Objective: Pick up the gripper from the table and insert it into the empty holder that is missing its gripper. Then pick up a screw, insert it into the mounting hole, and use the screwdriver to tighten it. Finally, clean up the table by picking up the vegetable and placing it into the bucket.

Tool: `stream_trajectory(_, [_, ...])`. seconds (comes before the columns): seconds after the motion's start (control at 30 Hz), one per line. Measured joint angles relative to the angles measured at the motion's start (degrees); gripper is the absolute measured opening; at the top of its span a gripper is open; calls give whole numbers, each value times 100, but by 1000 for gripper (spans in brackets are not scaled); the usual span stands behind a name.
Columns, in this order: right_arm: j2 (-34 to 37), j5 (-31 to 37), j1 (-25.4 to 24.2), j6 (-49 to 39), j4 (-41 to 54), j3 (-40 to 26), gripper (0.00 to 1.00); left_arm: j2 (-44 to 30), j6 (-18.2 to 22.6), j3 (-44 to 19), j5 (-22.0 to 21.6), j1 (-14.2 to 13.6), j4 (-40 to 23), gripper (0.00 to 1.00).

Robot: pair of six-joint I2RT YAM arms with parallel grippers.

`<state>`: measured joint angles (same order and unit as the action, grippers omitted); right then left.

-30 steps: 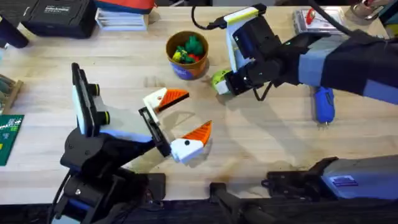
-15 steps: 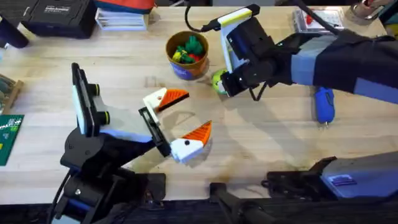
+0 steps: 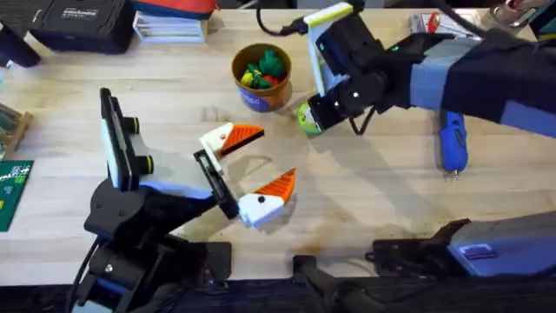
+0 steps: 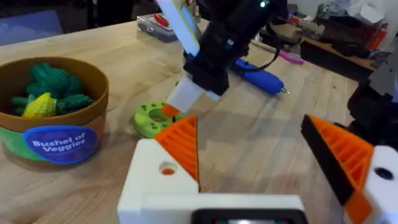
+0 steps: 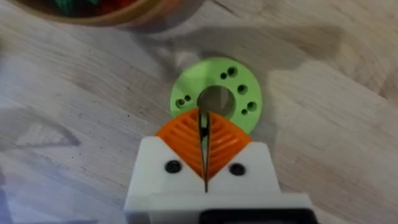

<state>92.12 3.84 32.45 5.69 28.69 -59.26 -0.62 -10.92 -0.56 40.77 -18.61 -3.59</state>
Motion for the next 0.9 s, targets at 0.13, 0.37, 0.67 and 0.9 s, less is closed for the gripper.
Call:
stream_trajectory(0.13, [0,0,0,-16,42,-191,6,0,0,0,0,0,1,986])
stream_trajectory(0.37, [0,0,0,-21,732,-585,6,0,0,0,-2,0,2,986])
stream_trajectory(0.67, [-63,1,0,-171,1299,-1272,6,0,0,0,-2,0,2,986])
stream_trajectory(0.9, [-629,23,101,-190,1323,-1862,6,0,0,0,-1,0,1,987])
